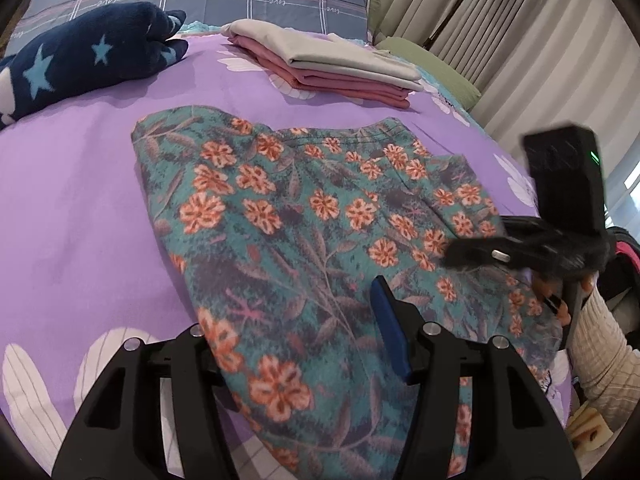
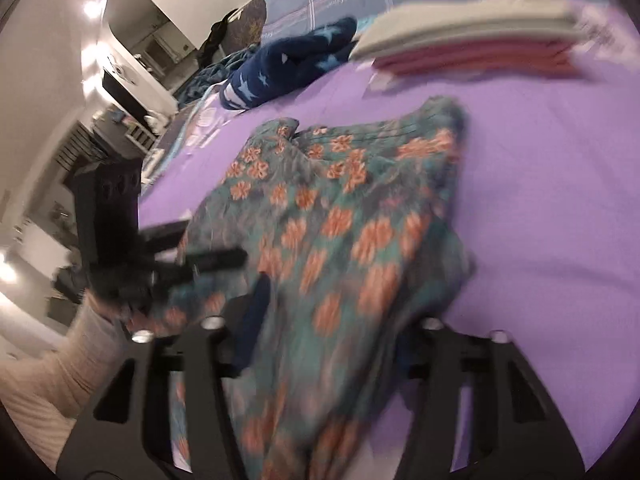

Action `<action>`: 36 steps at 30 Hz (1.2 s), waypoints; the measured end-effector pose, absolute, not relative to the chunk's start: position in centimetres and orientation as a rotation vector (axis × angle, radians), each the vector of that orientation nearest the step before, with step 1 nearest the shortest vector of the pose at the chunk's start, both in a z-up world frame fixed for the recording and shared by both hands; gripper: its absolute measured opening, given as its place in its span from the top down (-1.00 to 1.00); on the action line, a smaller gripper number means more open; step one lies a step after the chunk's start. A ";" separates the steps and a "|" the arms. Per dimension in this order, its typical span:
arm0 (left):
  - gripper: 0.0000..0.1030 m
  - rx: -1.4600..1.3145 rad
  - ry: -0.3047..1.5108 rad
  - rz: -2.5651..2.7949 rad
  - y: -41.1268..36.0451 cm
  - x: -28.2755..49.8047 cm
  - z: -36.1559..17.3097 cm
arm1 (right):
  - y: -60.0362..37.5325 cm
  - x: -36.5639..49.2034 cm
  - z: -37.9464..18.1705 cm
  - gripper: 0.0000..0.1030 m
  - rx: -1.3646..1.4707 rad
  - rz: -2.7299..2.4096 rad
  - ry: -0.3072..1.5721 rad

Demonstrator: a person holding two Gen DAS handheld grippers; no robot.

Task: Fold small clothes
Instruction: 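Lift the folded shirt off the bed with both tools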

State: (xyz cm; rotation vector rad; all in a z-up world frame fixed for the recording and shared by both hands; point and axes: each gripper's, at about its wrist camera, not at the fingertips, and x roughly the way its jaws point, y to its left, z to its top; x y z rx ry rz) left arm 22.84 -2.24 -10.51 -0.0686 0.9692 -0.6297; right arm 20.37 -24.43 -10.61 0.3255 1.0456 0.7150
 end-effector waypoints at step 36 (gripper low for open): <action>0.56 0.276 0.347 -0.609 -11.3 16.5 8.9 | -28.8 9.6 9.8 0.58 -0.045 0.288 0.294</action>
